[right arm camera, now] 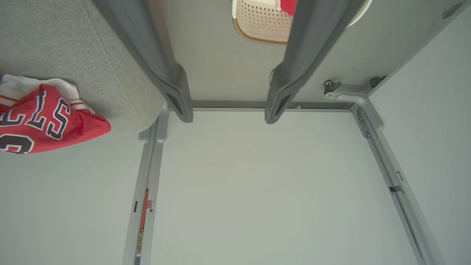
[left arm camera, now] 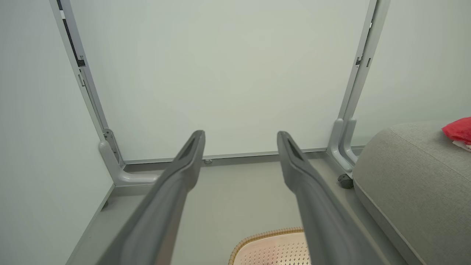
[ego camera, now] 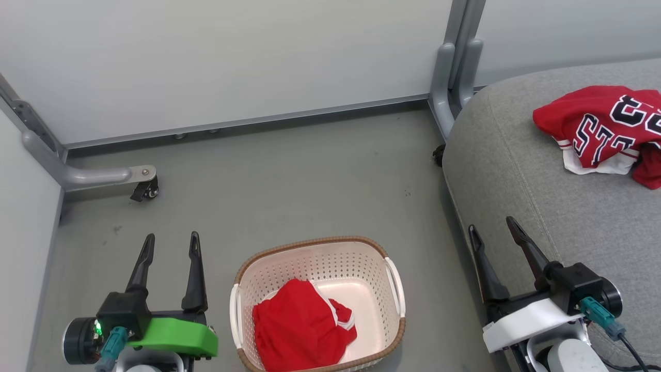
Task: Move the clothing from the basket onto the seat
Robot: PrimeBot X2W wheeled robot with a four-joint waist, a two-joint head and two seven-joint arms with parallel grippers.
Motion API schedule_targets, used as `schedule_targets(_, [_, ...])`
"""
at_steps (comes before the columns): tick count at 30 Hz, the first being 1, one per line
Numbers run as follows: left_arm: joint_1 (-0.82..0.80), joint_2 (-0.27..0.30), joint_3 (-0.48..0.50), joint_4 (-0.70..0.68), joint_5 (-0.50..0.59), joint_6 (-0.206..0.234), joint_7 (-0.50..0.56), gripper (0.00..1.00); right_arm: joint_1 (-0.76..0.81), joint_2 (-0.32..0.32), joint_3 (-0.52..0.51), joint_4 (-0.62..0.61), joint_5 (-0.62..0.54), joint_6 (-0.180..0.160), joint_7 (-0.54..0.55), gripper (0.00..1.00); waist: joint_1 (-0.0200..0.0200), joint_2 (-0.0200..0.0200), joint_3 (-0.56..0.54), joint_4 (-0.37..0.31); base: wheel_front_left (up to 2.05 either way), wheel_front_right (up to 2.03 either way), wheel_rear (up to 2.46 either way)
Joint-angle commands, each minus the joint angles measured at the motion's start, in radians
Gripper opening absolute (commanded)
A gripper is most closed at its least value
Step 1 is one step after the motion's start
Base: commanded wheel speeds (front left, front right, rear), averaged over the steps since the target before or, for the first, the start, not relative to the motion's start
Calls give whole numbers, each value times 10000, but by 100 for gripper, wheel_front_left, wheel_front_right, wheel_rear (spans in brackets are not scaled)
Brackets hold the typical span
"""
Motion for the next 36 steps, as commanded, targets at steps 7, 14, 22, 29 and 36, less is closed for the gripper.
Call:
schedule_targets(7, [-268, 4, -96, 114, 42, -115, -7, 100, -197, -23, 18, 32, -88, -10, -4, 100, 1, 0, 125, -82, 0, 0, 0])
schedule_targets(14, [-1277, 185, -577, 635, 355, -484, -7, 100, -775, -23, 237, -220, -163, -10, -2, 100, 1, 0, 789, -494, 0, 0, 0])
schedule_targets(22, [-3078, 554, -1572, 2047, 633, -735, -8, 100, -2176, -24, 561, -596, -387, -9, -2, 100, 1, 0, 2333, -1263, 0, 0, 0])
schedule_targets(29, [-4520, 938, -2566, 3669, 749, -770, -8, 100, -3418, -18, 791, -950, -361, -10, -4, 100, 1, 0, 3839, -1933, 0, 0, 0])
schedule_targets(36, [-5712, 1308, -3630, 4932, 701, -775, -8, 100, -4197, -19, 846, -1291, -263, -10, -3, 100, 1, 0, 5188, -2390, 0, 0, 0])
